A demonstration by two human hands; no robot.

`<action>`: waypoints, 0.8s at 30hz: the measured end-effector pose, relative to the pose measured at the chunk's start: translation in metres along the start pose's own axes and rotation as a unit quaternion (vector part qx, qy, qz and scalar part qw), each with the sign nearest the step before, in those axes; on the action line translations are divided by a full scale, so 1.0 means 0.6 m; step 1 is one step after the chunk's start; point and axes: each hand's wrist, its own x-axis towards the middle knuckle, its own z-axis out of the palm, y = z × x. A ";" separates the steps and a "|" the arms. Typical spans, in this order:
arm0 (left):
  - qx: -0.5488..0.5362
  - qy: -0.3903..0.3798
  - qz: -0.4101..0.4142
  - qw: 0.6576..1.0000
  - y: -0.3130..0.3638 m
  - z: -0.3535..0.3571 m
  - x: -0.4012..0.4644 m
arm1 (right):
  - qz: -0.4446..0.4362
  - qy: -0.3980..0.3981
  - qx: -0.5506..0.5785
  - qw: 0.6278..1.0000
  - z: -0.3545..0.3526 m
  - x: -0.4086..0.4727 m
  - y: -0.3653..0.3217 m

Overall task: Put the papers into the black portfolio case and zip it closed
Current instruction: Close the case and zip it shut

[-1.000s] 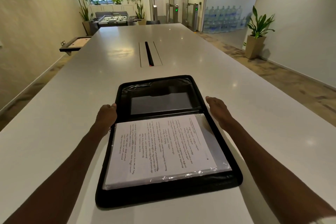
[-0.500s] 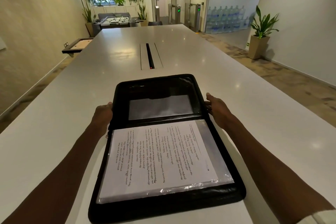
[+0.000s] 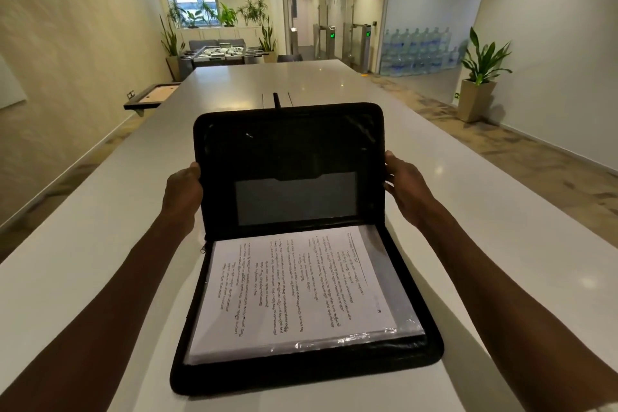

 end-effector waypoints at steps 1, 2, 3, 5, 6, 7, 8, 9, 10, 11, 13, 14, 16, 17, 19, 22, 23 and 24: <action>-0.010 0.003 0.005 1.000 0.006 0.000 -0.010 | -0.009 -0.001 0.003 1.000 0.001 -0.009 -0.006; -0.019 0.007 0.010 1.000 0.011 0.000 -0.019 | -0.017 -0.001 0.008 1.000 0.001 -0.018 -0.012; -0.029 0.012 0.014 0.999 0.016 -0.001 -0.027 | -0.023 0.000 0.015 1.000 0.001 -0.028 -0.017; -0.048 0.023 0.021 0.998 0.027 -0.005 -0.043 | -0.032 0.005 0.026 0.999 -0.001 -0.048 -0.028; -0.061 0.027 0.023 0.998 0.034 -0.008 -0.052 | -0.035 0.008 0.030 0.999 -0.002 -0.058 -0.033; -0.078 0.028 0.023 0.996 0.041 -0.011 -0.063 | -0.036 0.012 0.037 0.999 -0.003 -0.069 -0.039; -0.100 0.026 0.021 0.994 0.048 -0.014 -0.075 | -0.037 0.015 0.045 0.998 -0.004 -0.080 -0.045; -0.126 0.024 0.016 0.992 0.055 -0.017 -0.087 | -0.035 0.018 0.054 0.998 -0.005 -0.091 -0.050; -0.153 0.023 0.009 0.988 0.062 -0.020 -0.100 | -0.035 0.020 0.063 0.997 -0.007 -0.101 -0.056; -0.178 0.022 0.001 0.984 0.069 -0.022 -0.112 | -0.036 0.021 0.071 0.997 -0.009 -0.112 -0.062; -0.219 0.021 -0.008 0.975 0.078 -0.028 -0.133 | -0.043 0.024 0.082 0.995 -0.014 -0.128 -0.070; -0.234 0.018 -0.011 0.972 0.080 -0.030 -0.142 | -0.044 0.024 0.089 0.995 -0.017 -0.135 -0.072; -0.249 0.013 -0.019 0.968 0.079 -0.036 -0.155 | -0.038 0.024 0.109 0.993 -0.019 -0.149 -0.076; -0.254 0.012 -0.023 0.967 0.075 -0.039 -0.161 | -0.032 0.028 0.117 0.992 -0.020 -0.157 -0.077; -0.269 0.004 -0.035 0.963 0.064 -0.049 -0.171 | -0.023 0.036 0.128 0.991 -0.021 -0.173 -0.076; -0.302 -0.041 -0.062 0.950 0.043 -0.070 -0.183 | -0.013 0.058 0.162 0.985 -0.023 -0.198 -0.072; -0.313 -0.054 -0.072 0.945 0.035 -0.077 -0.187 | -0.008 0.072 0.168 0.983 -0.025 -0.205 -0.068; -0.325 -0.059 -0.081 0.940 0.029 -0.084 -0.190 | -0.001 0.086 0.170 0.982 -0.026 -0.212 -0.065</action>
